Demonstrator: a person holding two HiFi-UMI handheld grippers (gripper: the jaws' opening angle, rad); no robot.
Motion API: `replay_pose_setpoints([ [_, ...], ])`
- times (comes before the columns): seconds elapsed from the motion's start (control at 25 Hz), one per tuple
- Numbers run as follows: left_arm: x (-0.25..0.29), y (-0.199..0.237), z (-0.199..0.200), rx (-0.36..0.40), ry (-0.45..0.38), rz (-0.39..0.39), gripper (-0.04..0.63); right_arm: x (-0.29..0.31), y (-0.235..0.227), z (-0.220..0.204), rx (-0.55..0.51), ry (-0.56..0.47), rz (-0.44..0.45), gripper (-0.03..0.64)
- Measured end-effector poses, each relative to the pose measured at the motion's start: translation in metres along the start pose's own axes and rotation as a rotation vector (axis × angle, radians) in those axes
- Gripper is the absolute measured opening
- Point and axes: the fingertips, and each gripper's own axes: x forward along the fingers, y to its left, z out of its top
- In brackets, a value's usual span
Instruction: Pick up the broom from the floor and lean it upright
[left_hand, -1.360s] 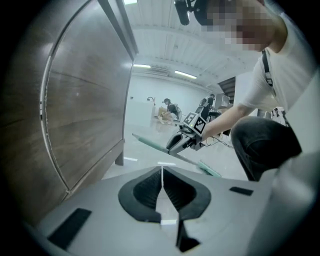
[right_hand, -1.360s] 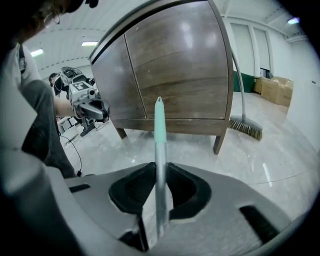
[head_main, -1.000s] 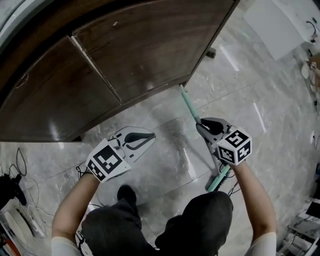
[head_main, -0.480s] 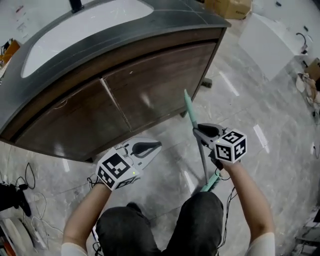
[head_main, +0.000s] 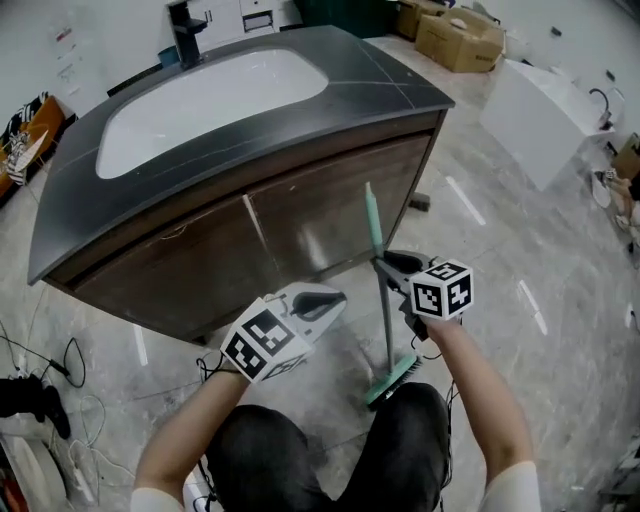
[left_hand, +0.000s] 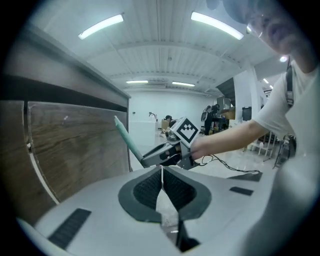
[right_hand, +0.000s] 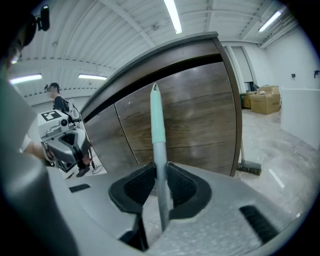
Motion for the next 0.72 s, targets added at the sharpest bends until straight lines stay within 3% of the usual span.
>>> replay_pose_setpoints([
  [0.16,-0.010,0.000,0.018,-0.043,0.008,0.028,0.011,0.010,0.014,0.011,-0.001,0.007,-0.013,0.080],
  [0.32,-0.016,0.008,0.025,-0.099,-0.016,0.105,0.011,0.020,0.022,0.018,-0.009,0.008,-0.055,0.081],
  [0.4,-0.015,0.011,0.012,-0.061,-0.005,0.130,0.011,0.023,0.019,0.017,-0.014,0.007,-0.097,0.081],
  [0.48,-0.014,0.013,0.000,0.027,0.009,0.128,0.011,0.025,0.013,0.018,-0.014,-0.002,-0.136,0.081],
  [0.6,-0.014,0.015,-0.004,0.024,-0.004,0.089,0.011,0.032,0.000,0.020,-0.006,-0.013,-0.176,0.082],
  [0.72,-0.003,0.019,-0.023,0.099,0.089,0.100,0.011,0.040,-0.009,0.021,-0.001,-0.013,-0.210,0.083],
])
